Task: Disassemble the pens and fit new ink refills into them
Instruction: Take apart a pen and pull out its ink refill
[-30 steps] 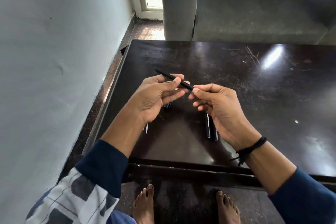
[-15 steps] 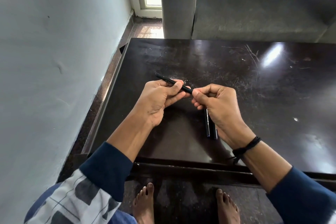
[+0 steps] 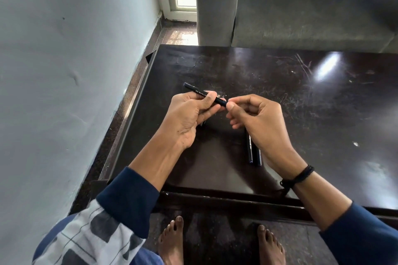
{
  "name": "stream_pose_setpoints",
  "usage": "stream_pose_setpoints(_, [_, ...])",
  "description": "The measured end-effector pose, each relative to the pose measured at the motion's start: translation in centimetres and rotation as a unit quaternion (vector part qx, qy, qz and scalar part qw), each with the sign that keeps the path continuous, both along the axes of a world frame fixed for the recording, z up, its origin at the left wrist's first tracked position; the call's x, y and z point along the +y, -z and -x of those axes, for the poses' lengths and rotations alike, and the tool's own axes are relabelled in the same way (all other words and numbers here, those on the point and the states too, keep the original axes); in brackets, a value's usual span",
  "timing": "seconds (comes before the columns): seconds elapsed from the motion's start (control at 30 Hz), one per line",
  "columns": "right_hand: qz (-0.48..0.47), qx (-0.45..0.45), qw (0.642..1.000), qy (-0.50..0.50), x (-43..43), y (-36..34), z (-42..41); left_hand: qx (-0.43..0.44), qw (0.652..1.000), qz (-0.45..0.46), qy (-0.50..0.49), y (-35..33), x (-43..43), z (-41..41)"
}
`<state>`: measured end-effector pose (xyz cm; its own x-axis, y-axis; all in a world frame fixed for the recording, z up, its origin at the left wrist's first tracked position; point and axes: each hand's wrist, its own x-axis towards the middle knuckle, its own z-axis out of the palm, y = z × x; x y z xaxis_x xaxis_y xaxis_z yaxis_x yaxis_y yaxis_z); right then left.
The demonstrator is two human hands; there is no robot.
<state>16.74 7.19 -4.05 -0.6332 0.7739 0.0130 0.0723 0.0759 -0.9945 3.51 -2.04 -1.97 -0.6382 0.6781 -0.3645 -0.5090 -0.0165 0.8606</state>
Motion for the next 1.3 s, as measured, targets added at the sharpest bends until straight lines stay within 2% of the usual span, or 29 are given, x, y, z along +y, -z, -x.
stream_pose_setpoints(0.1, [0.007,0.007,1.000,0.005,0.2,0.0,0.0,0.015,1.000,-0.004,0.007,0.0,0.1,0.0])
stream_pose_setpoints(0.3, [-0.071,-0.045,0.996,0.030,0.2,0.6,-0.1,0.002,1.000,0.001,0.014,0.4,0.0,-0.3])
stream_pose_setpoints(0.5, [-0.026,-0.006,1.000,0.000,0.4,0.1,0.0,0.005,1.000,-0.007,0.006,0.1,0.1,0.2])
stream_pose_setpoints(0.77, [-0.077,-0.044,0.996,0.022,0.4,0.9,-0.1,0.010,1.000,0.007,0.017,0.6,0.1,-0.3])
stream_pose_setpoints(0.97, [-0.044,-0.005,0.999,0.005,0.5,0.4,0.2,0.015,1.000,0.000,0.001,-0.1,-0.1,0.6])
stream_pose_setpoints(1.3, [-0.078,-0.028,0.996,0.016,0.6,0.7,0.0,0.018,1.000,0.009,0.010,0.2,-0.1,0.4])
